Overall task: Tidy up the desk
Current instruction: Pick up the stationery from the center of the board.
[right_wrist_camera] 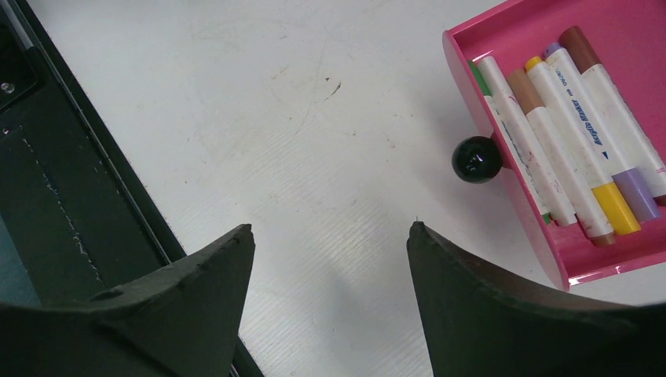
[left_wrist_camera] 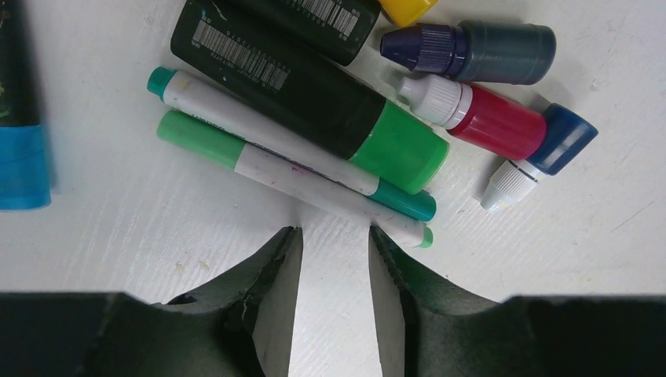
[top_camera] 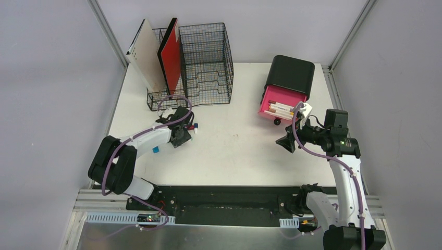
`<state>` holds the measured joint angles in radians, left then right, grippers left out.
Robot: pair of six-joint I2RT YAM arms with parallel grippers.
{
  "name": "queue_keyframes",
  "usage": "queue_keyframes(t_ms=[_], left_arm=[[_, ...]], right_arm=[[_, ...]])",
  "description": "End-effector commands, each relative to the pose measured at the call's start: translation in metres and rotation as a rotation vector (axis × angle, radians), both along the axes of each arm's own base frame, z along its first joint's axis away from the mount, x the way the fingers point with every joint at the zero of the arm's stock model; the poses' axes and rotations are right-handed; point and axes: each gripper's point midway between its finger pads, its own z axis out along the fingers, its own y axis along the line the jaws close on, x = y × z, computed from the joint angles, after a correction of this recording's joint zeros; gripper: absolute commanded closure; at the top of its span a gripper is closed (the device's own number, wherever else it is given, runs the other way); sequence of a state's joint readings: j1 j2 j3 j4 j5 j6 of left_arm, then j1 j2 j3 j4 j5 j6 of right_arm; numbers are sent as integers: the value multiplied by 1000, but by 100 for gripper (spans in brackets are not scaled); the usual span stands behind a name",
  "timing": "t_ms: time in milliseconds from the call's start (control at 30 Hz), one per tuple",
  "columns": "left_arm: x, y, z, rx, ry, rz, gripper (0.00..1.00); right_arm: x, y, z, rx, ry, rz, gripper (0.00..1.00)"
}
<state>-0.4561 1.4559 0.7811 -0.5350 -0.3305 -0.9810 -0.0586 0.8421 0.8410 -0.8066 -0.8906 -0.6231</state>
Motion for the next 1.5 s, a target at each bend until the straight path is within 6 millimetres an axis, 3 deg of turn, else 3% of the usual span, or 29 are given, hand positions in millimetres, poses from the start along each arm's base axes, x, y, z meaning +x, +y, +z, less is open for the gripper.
queue_keyframes(t_ms=[0, 433, 900, 1200, 1300, 1467], left_arm=[[8, 1, 9, -12, -27, 22, 62], [9, 11, 46, -36, -184, 53, 60], [18, 8, 18, -10, -84, 72, 54], [12, 11, 5, 6, -49, 82, 54], [11, 11, 6, 4, -50, 75, 54], [15, 9, 24, -26, -116, 57, 51]], right_arm=[[0, 1, 7, 1, -46, 16, 26], [0, 1, 6, 1, -42, 18, 26], [-1, 1, 7, -1, -43, 20, 26], [-1, 1, 7, 0, -44, 21, 26], [-1, 1, 7, 0, -45, 21, 26], [-1, 1, 6, -1, -42, 21, 26]])
